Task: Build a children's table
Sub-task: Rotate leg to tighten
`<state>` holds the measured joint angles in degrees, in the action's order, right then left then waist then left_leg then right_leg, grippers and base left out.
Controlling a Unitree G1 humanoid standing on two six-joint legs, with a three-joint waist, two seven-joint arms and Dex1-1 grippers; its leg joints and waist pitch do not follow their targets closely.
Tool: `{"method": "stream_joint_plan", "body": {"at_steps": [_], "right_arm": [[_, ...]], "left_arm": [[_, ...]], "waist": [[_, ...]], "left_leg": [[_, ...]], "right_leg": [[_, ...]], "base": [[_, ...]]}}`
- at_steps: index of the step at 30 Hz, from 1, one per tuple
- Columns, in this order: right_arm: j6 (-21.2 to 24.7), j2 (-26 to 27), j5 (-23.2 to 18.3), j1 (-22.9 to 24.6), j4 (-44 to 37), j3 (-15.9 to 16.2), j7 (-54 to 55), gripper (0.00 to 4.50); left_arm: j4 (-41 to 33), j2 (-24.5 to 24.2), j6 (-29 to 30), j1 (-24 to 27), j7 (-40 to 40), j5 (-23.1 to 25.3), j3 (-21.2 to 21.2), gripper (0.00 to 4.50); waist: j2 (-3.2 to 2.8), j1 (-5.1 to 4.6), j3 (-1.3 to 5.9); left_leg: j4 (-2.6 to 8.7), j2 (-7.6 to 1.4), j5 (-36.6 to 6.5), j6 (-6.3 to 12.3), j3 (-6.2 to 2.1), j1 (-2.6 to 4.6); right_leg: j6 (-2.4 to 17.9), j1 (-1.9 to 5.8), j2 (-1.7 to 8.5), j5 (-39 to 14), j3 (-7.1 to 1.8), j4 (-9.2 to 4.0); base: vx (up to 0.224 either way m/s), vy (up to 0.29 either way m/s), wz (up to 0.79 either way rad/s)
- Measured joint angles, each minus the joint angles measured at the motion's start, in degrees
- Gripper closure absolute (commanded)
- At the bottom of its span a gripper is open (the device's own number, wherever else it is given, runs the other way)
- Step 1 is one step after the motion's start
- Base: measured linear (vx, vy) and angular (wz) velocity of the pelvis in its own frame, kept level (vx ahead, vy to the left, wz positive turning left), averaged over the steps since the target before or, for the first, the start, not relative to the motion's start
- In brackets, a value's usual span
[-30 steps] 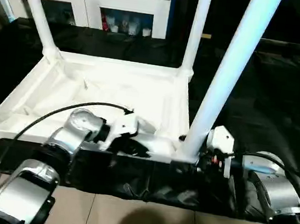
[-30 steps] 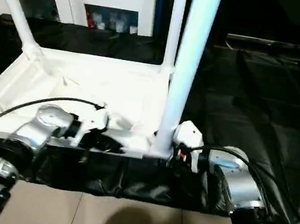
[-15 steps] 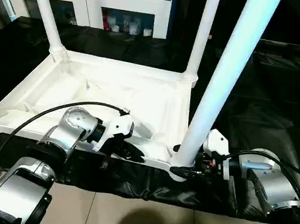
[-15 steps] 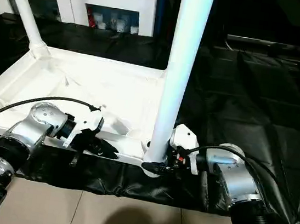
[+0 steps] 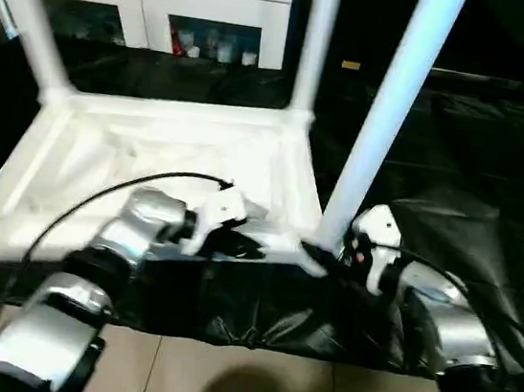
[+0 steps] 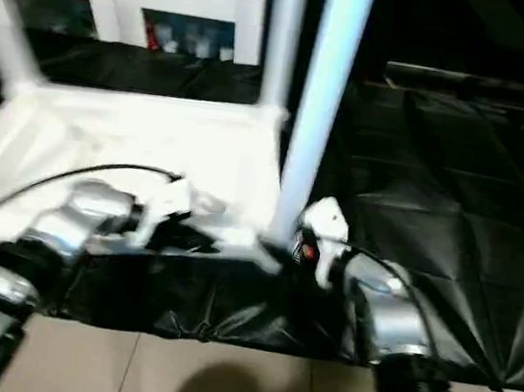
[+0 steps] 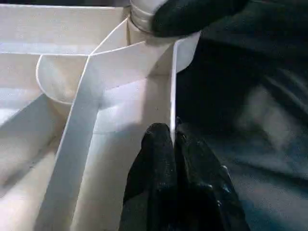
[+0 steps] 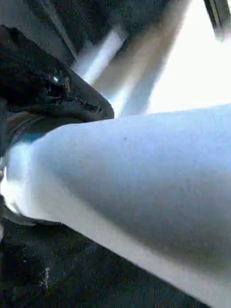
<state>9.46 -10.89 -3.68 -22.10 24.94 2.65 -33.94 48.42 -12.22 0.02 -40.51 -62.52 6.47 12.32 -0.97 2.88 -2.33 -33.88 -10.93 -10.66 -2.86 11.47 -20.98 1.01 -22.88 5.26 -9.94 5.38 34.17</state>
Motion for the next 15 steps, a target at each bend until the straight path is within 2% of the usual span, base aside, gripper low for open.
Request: {"method": "stream_joint_plan", "body": {"at_steps": [4,5,7,11,15], "right_arm": [[1.65,4.52,2.11,-0.01,-0.38,-1.58,11.75,1.85],[1.70,5.13,2.35,0.02,-0.50,-1.66,13.14,1.51],[1.66,5.82,2.97,0.15,-0.64,-1.66,14.61,1.16],[1.51,5.74,3.45,0.96,-1.88,-1.68,14.45,0.89],[-0.32,1.19,1.83,1.73,-2.39,-0.70,5.32,0.89]], "left_arm": [[-1.37,2.55,2.20,0.49,5.33,1.30,0.03,4.50],[-1.78,2.72,2.43,0.76,5.90,1.42,0.08,4.50],[-2.74,2.81,2.79,1.39,6.37,1.49,0.11,4.50],[-4.45,3.22,3.62,2.04,6.35,1.80,0.26,4.50],[-4.61,2.11,1.91,2.21,3.91,1.40,0.44,4.50]], "waist": [[-0.07,-0.03,0.18],[-0.13,-0.04,0.21],[-0.22,-0.15,0.26],[-0.29,-0.32,0.29],[-0.35,-0.23,0.25]], "left_leg": [[0.01,0.06,-0.01,-0.01,0.00,0.08],[0.01,0.09,-0.01,-0.01,0.00,0.10],[0.01,0.11,-0.01,-0.01,0.00,0.11],[0.04,0.14,-0.02,0.00,-0.01,0.03],[0.15,0.14,-0.03,0.02,-0.01,-0.09]], "right_leg": [[-0.27,0.14,0.02,-0.16,-0.05,-0.09],[-0.29,0.16,0.02,-0.17,-0.09,-0.10],[-0.33,0.17,0.02,-0.19,-0.12,-0.10],[-0.33,0.14,0.02,-0.19,-0.14,-0.14],[-0.17,0.00,0.03,-0.09,-0.12,-0.14]], "base": [[0.000,0.000,0.00],[0.000,0.000,0.00],[0.000,0.000,0.00],[0.000,0.000,0.00],[0.000,0.000,0.00]]}}
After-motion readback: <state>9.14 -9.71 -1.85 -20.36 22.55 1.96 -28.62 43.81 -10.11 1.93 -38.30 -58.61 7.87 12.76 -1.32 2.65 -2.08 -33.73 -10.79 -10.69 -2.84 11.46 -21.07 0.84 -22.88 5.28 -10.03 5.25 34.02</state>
